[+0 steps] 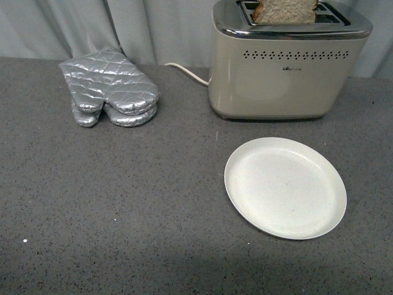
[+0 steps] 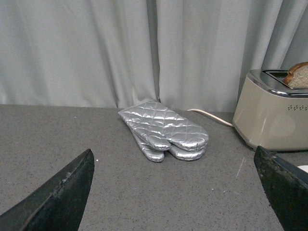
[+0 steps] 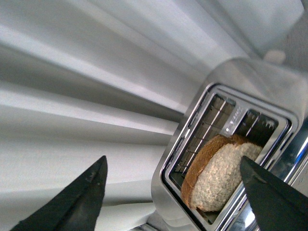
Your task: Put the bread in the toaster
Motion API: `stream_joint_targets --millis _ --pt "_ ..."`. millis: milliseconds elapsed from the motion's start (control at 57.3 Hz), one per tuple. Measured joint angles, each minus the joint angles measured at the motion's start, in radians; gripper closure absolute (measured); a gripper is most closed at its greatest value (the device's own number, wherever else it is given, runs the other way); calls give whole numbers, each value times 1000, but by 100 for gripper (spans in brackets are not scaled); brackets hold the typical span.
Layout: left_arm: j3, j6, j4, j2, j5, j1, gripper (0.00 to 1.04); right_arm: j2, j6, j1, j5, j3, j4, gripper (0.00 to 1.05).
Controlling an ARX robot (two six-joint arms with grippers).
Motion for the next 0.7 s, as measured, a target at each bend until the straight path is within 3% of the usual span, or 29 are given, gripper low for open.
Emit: stream_joint_targets --millis 52,122,192,314,471,593,698 --pt "0 0 0 0 0 0 7 -67 -126 -3 -8 -84 80 8" --pt "0 0 0 0 0 0 7 -129 -262 -3 -26 -172 142 11" --pt "0 0 0 0 0 0 7 -222 -548 -5 -36 -344 261 10" --pt "0 0 0 0 0 0 7 -363 -866 -24 -57 -615 369 10" --pt "0 0 0 0 0 0 7 -505 -1089 -68 -50 -837 372 10" --pt "0 0 0 0 0 0 7 -638 -1210 -101 -36 -1010 461 10" --pt "0 0 0 0 0 0 7 -671 -1163 -148 -216 -1171 774 24"
